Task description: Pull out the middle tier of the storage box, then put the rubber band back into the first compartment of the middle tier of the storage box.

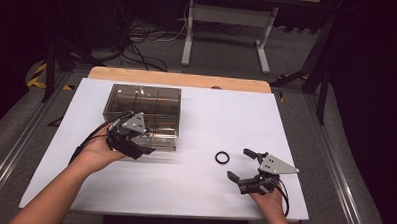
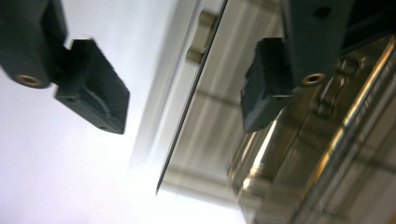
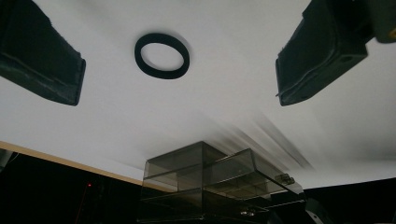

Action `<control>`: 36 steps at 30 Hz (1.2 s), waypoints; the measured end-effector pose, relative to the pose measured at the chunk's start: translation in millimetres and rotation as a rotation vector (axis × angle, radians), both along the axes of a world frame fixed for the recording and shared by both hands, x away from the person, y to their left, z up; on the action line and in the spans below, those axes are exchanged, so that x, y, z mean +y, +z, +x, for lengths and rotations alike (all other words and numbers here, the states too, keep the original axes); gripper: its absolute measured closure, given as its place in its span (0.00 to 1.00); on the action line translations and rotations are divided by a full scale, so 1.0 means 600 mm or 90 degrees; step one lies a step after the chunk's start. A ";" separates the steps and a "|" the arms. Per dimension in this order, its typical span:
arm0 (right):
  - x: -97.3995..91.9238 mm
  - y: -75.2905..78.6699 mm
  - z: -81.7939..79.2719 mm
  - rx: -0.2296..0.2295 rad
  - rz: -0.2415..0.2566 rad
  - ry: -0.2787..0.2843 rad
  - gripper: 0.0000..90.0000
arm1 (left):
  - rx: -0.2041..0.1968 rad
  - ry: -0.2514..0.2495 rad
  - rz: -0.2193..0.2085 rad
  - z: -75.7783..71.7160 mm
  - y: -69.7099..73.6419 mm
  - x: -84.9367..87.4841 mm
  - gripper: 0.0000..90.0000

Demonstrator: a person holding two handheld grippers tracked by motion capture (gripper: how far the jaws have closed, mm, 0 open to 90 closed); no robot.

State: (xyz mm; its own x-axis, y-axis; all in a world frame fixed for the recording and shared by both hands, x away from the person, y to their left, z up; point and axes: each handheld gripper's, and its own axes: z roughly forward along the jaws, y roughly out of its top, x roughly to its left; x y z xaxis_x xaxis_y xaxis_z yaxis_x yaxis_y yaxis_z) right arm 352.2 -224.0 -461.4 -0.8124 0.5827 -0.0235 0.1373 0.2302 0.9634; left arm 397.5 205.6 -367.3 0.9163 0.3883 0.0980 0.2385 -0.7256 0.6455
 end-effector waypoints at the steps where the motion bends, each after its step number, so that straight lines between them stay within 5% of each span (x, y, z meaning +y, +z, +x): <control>1: 0.000 0.000 0.000 0.000 0.000 0.000 0.02 | 0.000 0.000 0.000 0.000 0.000 0.000 0.30; 4: 0.000 0.000 0.000 0.000 -0.002 -0.001 0.02 | 0.000 0.007 -0.043 -0.003 0.006 -0.008 0.26; 13: 0.000 0.000 0.000 0.000 0.001 0.001 0.02 | -0.002 0.005 -0.081 -0.008 0.012 -0.029 0.20; 19: -0.001 0.000 0.000 0.001 0.001 -0.001 0.02 | 0.025 0.027 -0.126 -0.009 0.010 -0.056 0.14; 36: -0.003 0.001 -0.001 0.000 0.005 -0.003 0.02 | 0.029 0.071 -0.153 -0.011 0.004 -0.105 0.17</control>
